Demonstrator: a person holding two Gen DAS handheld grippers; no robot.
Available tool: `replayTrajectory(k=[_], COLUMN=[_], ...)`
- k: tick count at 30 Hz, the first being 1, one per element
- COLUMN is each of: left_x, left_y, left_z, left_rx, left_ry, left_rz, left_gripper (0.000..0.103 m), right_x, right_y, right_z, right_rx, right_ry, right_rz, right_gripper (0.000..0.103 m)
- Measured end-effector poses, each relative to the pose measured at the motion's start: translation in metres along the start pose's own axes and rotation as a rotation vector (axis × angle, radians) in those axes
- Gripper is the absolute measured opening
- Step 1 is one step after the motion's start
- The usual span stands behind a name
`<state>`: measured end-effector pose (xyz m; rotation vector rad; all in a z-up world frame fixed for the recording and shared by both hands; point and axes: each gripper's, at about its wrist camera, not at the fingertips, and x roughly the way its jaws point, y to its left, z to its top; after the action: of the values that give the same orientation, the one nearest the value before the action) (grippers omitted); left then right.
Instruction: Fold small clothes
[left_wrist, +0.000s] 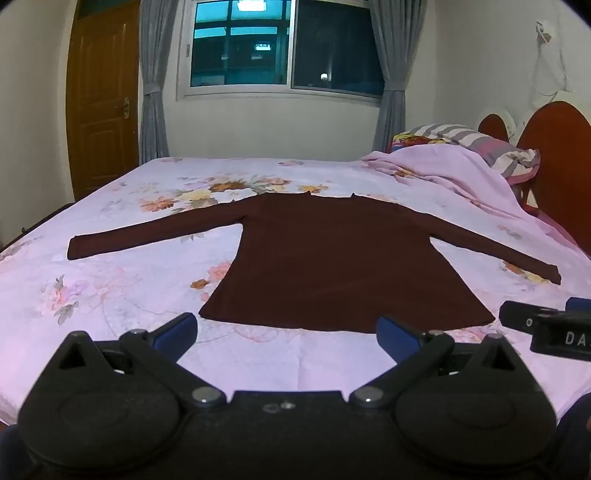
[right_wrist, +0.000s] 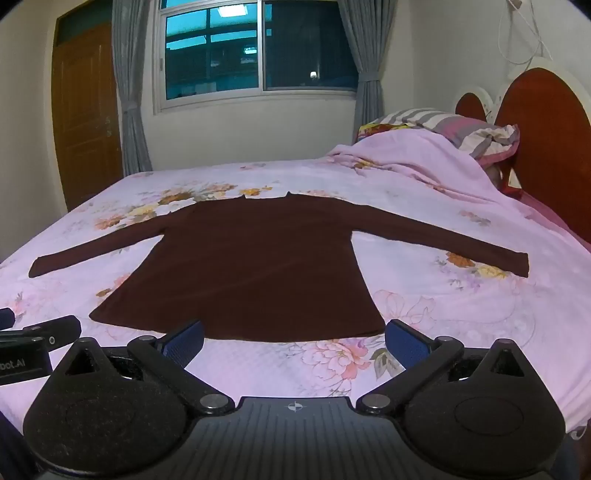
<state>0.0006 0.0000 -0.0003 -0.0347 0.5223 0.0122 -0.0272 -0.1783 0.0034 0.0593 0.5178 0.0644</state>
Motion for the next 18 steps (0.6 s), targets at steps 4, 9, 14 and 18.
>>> replayTrajectory(k=[4, 9, 14, 18], left_x=[0.003, -0.01, -0.004, -0.005], left_y=[0.002, 0.0, -0.003, 0.0], left_z=[0.0, -0.002, -0.003, -0.003], left_rx=[-0.001, 0.013, 0.014, 0.014], left_ry=[0.003, -0.017, -0.01, -0.009], left_rz=[0.007, 0.0, -0.006, -0.009], left_gripper=[0.103, 0.103, 0.103, 0.103], right_x=[-0.001, -0.001, -0.004, -0.004], right_y=[-0.003, -0.001, -0.005, -0.004], right_z=[0.0, 0.0, -0.001, -0.001], right_rx=[0.004, 0.012, 0.029, 0.028], right_ry=[0.001, 0.001, -0.004, -0.005], right_rz=[0.001, -0.003, 0.001, 0.0], right_gripper=[0.103, 0.103, 0.103, 0.103])
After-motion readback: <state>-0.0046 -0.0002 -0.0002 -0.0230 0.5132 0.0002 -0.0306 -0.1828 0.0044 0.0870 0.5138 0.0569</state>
